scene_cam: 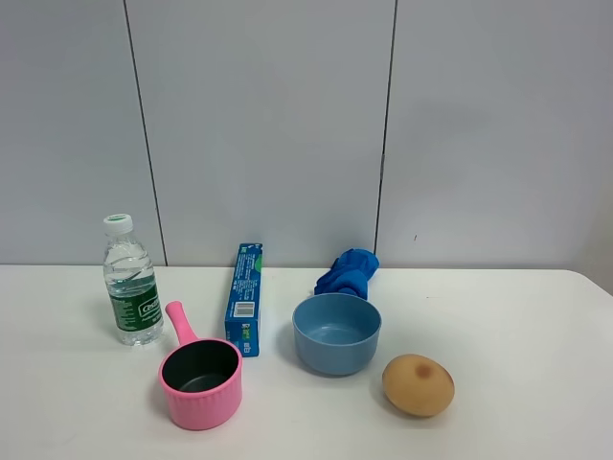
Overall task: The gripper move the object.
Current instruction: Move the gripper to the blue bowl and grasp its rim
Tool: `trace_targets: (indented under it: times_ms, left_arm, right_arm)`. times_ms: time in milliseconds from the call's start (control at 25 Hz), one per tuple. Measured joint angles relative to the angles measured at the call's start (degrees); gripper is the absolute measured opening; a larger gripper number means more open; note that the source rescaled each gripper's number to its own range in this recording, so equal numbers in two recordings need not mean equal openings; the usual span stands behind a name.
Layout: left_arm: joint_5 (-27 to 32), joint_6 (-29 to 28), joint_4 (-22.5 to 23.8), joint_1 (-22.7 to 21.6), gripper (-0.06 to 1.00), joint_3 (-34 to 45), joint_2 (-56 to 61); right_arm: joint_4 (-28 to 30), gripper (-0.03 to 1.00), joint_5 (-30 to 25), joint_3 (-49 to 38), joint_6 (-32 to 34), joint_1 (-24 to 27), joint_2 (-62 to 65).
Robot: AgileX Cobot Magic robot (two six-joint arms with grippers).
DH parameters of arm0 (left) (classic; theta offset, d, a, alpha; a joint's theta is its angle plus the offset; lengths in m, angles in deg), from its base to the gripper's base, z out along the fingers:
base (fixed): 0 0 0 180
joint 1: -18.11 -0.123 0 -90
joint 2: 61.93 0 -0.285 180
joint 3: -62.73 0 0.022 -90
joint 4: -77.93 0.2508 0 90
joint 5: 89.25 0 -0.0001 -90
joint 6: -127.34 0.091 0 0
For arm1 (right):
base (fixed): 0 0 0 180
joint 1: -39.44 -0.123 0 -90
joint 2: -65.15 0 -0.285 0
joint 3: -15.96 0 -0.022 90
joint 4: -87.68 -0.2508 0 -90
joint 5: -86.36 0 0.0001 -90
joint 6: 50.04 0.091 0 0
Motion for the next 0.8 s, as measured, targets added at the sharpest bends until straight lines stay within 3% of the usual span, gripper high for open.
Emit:
trace_targets:
  times_ms: [400,640,800]
  left_arm:
    - [0.0,0.0,0.0,0.0,1.0,0.0,0.06]
    - [0.0,0.0,0.0,0.0,1.0,0.0,0.06]
    - [0.0,0.0,0.0,0.0,1.0,0.0,0.06]
  right_arm:
    - [-3.15,0.78,-8.85,24.44,-3.91,0.0,-19.41]
    - [-3.05,0.78,-10.55,36.43,-5.82,-0.05,-24.32]
    - [-0.78,0.78,-10.55,39.96,-6.11,-2.36,-24.53]
